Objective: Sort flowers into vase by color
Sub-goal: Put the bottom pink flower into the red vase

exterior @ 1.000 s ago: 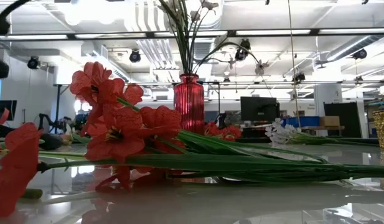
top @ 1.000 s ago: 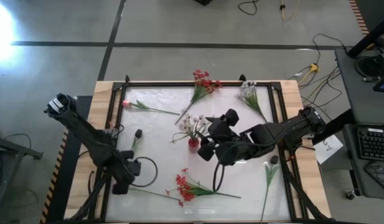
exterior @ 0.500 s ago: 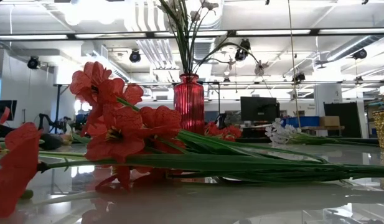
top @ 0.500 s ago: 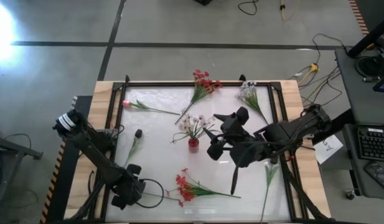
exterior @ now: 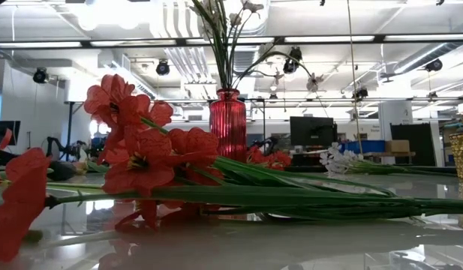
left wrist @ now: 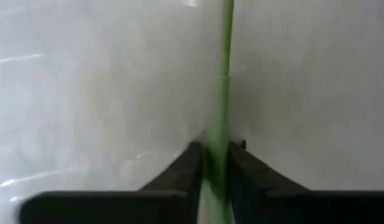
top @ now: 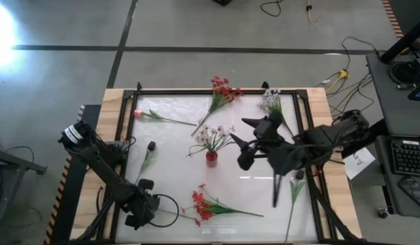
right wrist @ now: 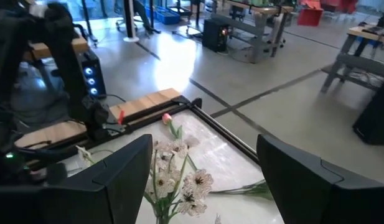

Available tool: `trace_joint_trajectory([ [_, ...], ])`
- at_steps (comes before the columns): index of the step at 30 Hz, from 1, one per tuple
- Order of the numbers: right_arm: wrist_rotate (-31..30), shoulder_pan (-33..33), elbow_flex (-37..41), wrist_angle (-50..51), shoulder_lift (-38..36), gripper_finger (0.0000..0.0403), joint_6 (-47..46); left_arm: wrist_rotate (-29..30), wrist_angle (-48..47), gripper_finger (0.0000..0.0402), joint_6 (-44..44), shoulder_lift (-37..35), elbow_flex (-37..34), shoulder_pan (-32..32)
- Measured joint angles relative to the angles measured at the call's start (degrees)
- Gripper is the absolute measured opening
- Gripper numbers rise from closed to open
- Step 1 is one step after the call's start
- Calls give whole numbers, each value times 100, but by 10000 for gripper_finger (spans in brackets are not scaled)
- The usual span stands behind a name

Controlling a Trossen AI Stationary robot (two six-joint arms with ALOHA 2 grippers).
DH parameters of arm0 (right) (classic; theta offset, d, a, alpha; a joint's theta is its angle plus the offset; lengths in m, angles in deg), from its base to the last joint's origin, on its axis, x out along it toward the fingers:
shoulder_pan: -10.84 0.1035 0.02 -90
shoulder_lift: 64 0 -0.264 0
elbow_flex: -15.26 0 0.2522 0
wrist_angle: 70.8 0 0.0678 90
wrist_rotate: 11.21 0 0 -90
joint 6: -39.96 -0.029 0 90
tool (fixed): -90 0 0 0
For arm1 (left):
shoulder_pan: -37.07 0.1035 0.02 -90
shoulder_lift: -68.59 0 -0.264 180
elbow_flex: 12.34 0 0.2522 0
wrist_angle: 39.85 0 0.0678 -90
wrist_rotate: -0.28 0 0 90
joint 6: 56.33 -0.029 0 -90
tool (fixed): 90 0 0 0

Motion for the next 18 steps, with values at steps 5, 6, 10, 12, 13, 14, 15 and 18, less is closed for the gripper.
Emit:
trace_joint_trajectory([
  [5, 122, 99, -30, -5, -136, 266, -124, 1323, -1187, 12, 185, -1, 571, 9],
  [6, 249, 97, -19, -3, -140, 263, -152, 1648, -1547, 10, 156, -1, 738, 8],
  [10, 910, 95, -1, -2, -72, 251, -274, 3030, -2780, 2, 27, -1, 1376, 9],
  [12, 1153, 95, -1, 10, 21, 247, -511, 3727, -3300, 2, -27, -5, 1628, 12],
  [13, 1249, 95, 21, 26, 64, 246, -714, 4017, -3446, 1, -131, -2, 1740, 22],
  [14, 1388, 95, 44, 53, 126, 244, -961, 4307, -3503, 1, -283, 3, 1855, 22],
  [15, 1600, 95, 72, 78, 180, 243, -1218, 4605, -3556, 1, -457, 6, 1955, 23],
  [18, 2641, 95, 119, 363, 436, 240, -1966, 5277, -3620, 0, -1138, 79, 2186, 53],
])
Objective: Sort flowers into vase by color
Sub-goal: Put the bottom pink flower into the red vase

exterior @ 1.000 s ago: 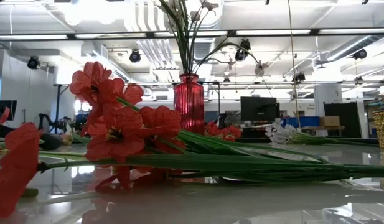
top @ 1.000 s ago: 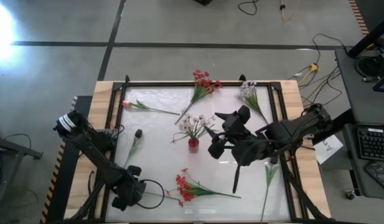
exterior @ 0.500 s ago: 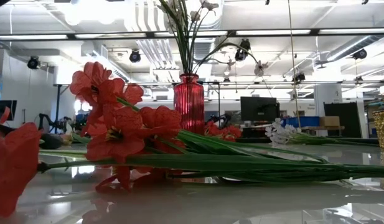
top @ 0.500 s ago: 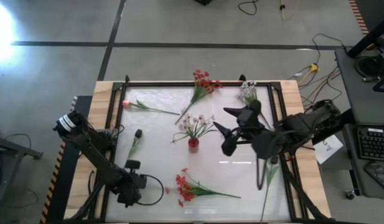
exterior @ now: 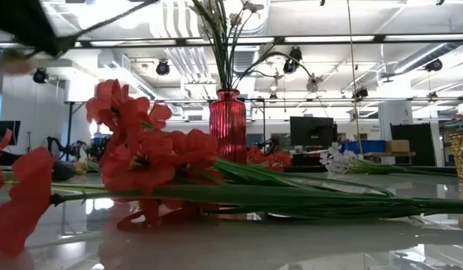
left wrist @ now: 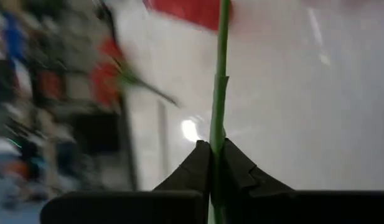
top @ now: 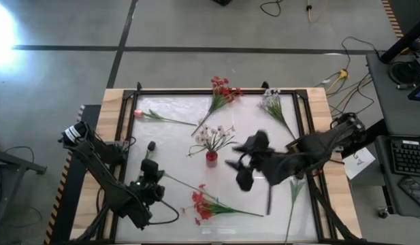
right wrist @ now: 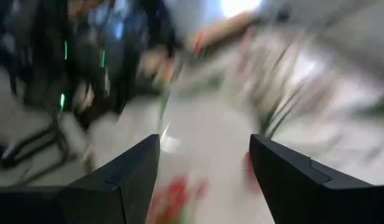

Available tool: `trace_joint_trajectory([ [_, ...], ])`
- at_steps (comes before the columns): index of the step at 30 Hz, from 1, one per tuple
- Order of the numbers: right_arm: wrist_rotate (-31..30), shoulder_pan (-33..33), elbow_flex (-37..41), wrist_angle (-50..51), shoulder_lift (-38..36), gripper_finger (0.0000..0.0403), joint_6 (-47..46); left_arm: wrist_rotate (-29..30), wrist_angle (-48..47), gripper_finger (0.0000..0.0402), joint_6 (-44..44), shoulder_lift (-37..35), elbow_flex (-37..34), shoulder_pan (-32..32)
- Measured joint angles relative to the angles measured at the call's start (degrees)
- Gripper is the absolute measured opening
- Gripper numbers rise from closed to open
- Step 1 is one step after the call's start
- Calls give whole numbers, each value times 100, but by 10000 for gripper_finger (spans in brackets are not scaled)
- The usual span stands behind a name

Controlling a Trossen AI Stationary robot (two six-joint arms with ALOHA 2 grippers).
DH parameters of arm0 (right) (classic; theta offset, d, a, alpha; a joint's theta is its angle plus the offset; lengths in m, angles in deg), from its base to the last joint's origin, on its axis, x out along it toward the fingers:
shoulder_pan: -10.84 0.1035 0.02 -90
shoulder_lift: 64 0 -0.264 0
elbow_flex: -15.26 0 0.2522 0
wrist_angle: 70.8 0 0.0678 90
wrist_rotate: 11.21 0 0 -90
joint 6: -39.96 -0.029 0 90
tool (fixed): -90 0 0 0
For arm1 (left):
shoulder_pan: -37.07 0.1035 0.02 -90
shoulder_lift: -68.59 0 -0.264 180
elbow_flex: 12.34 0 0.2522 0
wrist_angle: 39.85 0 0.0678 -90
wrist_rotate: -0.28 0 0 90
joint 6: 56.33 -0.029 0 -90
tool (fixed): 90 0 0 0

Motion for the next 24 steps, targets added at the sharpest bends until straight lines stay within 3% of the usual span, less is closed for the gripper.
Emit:
trace_joint_trajectory([
  [2, 528, 1, 8, 190, 225, 239, -601, 385, 12, 0, -602, 92, 116, 11],
  [6, 968, 0, 11, 283, 607, 243, -1492, 1235, 42, 0, -1890, 238, 159, 15],
  [13, 1007, -120, 9, -60, 1224, 240, -2831, 2155, 98, 0, -2556, 289, 165, -19],
  [17, 1002, -202, 9, -706, 1552, 236, -2717, 2531, 311, 0, -2859, 289, 139, -131],
  [24, 1290, -414, 6, -2791, 2103, 234, -1479, 2519, 1384, 0, -4188, 518, 116, -401],
])
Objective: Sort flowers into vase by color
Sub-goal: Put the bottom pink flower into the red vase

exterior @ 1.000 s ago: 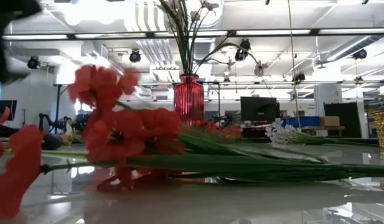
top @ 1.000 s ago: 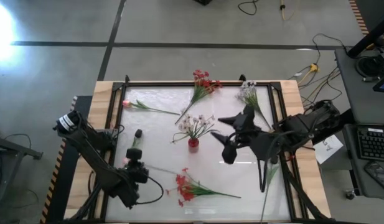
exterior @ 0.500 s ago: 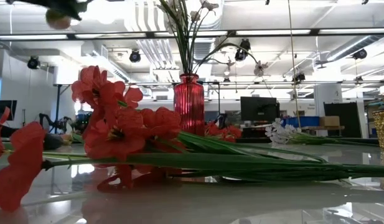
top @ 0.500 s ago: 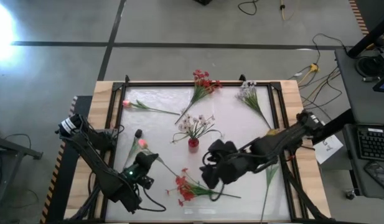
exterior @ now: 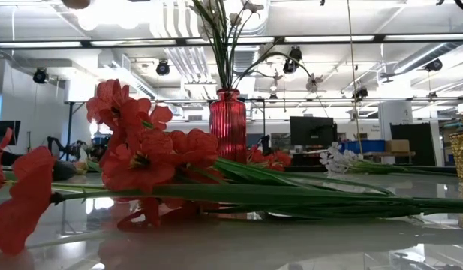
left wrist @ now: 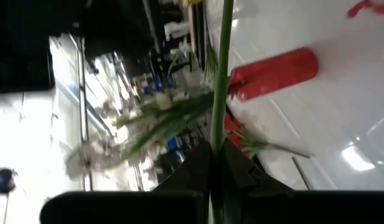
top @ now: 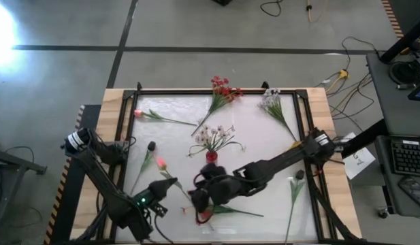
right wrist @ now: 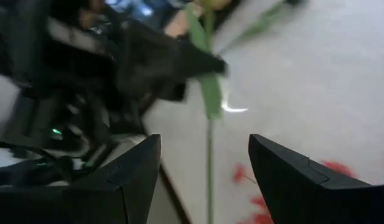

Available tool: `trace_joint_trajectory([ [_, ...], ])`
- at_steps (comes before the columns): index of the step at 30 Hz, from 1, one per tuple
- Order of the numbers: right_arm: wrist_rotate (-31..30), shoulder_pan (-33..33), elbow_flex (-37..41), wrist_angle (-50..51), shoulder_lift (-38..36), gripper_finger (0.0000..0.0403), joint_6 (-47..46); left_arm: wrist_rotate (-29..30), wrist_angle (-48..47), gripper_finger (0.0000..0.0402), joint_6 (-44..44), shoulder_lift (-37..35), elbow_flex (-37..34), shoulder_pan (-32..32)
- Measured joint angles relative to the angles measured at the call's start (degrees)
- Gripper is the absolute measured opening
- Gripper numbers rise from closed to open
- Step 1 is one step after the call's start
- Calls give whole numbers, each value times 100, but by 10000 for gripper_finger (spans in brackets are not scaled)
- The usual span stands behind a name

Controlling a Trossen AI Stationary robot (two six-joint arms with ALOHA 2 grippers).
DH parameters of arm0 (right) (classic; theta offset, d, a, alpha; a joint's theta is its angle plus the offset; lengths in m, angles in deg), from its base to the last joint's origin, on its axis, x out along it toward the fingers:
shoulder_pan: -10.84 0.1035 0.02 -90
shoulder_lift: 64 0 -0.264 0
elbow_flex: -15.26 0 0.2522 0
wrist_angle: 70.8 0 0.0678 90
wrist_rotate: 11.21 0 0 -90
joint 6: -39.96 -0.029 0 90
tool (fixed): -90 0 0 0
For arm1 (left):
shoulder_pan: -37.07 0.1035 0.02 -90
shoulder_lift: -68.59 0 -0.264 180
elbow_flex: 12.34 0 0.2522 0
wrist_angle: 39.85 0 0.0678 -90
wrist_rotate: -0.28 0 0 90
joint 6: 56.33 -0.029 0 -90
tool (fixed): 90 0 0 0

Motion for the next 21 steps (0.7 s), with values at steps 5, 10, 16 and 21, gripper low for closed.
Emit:
trace_joint_trajectory([
  [5, 413, -62, -1, -447, 354, 226, 96, 2, 313, 0, -188, 226, 101, -223],
  [10, 844, -90, -1, -575, 598, 219, 137, 0, 372, 0, -190, 412, 254, -435],
  [16, 1325, -107, 3, -1551, 823, 219, 80, 3, 765, 0, -270, 498, 271, -646],
  [21, 1382, -115, -3, -1811, 981, 218, -167, 125, 1119, 0, -596, 599, 271, -737],
])
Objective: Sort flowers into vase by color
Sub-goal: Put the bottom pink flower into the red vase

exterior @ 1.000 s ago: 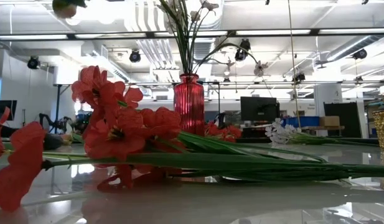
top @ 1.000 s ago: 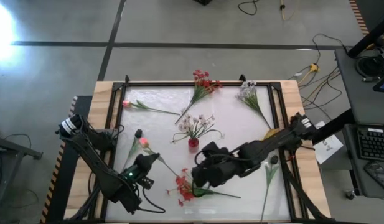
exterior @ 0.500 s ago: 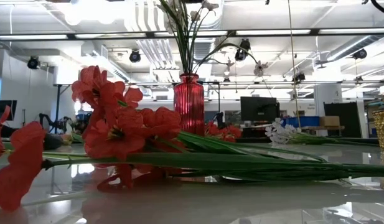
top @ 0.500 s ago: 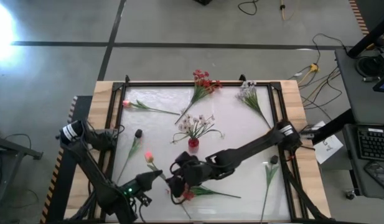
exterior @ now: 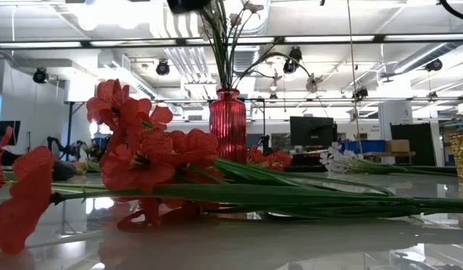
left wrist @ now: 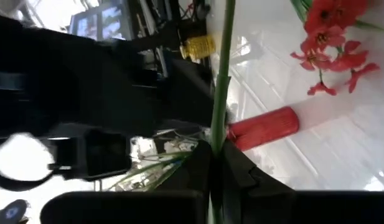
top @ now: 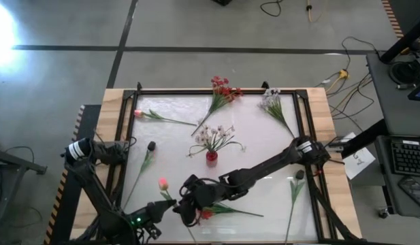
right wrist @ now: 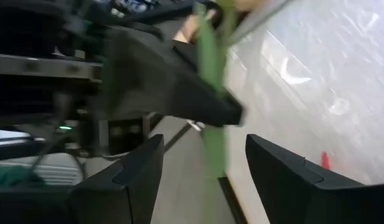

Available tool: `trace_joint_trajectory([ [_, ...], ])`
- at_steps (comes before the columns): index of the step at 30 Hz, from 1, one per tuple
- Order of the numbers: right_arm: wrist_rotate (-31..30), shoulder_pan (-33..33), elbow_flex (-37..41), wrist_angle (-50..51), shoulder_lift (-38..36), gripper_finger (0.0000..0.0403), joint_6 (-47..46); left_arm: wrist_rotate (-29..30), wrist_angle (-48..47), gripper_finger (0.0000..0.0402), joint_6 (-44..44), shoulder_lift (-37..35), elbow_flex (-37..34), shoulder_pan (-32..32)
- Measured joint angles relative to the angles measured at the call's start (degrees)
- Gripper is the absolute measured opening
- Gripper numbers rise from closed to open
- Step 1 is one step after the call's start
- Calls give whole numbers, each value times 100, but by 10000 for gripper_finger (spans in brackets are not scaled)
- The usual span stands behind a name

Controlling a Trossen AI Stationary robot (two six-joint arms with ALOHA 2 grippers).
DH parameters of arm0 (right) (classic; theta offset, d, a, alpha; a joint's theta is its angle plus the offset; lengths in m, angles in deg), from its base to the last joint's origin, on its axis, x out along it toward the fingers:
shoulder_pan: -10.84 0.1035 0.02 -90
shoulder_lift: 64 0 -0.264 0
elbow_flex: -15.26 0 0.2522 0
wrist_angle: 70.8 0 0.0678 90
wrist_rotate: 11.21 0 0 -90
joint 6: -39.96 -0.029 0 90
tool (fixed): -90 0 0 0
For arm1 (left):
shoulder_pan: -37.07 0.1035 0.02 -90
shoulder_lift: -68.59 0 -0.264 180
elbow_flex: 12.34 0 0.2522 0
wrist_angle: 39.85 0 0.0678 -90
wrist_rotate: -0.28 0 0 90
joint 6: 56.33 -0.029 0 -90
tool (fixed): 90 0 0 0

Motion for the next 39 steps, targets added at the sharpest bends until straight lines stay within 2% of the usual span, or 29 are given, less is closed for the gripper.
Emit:
trace_joint_trajectory([
  [10, 134, 14, 4, -126, 128, 174, -54, 22, 677, 0, -683, 12, 0, -8],
  [22, 132, 100, 4, -157, 133, 59, -161, 0, 944, 0, -952, 12, 0, 23],
  [27, 128, 125, 4, -163, 134, 25, -257, -3, 942, 0, -1075, 14, 0, 37],
  [34, 128, 127, 4, -148, 134, 14, -269, -5, 934, 0, -1061, 14, 0, 64],
  [39, 132, 114, 2, -145, 134, 14, -246, -5, 879, 9, -482, 12, 0, 64],
])
